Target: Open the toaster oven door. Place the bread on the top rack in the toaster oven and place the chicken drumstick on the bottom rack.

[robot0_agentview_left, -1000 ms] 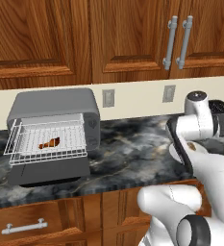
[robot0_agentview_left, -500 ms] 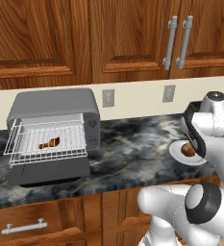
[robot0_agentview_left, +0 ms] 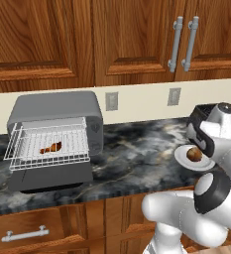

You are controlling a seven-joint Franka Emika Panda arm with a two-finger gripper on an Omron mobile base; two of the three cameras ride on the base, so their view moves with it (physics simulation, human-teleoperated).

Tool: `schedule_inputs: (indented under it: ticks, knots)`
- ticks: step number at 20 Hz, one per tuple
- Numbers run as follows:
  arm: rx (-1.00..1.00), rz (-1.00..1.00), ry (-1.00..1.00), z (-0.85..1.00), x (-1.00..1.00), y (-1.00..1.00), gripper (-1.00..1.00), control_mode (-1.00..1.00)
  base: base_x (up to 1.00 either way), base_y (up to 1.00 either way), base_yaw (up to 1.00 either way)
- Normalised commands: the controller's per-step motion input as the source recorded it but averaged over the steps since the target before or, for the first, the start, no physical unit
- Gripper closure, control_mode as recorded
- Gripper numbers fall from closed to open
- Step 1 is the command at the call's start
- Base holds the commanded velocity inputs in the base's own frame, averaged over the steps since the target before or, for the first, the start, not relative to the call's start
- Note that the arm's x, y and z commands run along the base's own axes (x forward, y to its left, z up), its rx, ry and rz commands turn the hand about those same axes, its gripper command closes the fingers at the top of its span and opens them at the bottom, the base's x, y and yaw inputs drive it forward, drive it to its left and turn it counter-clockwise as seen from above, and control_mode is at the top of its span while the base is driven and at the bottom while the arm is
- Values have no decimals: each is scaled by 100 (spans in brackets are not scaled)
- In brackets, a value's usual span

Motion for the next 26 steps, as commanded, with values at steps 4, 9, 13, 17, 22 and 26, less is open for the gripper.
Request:
schedule_inputs:
  ticks: [4, 9, 13, 17, 22, 26]
  knots:
    - [0, 2, 0, -15, 27, -19, -100, -100, 0, 0, 0]
    - [4, 4, 1, -23, 21, -12, -100, -100, 0, 0, 0]
    - [3, 6, 2, -34, 13, -7, -100, -100, 0, 0, 0]
    - [1, 5, 3, -30, 16, -7, -100, -100, 0, 0, 0]
    - [0, 6, 2, -29, 19, -4, -100, -100, 0, 0, 0]
    - [0, 5, 3, -33, 17, -7, -100, -100, 0, 0, 0]
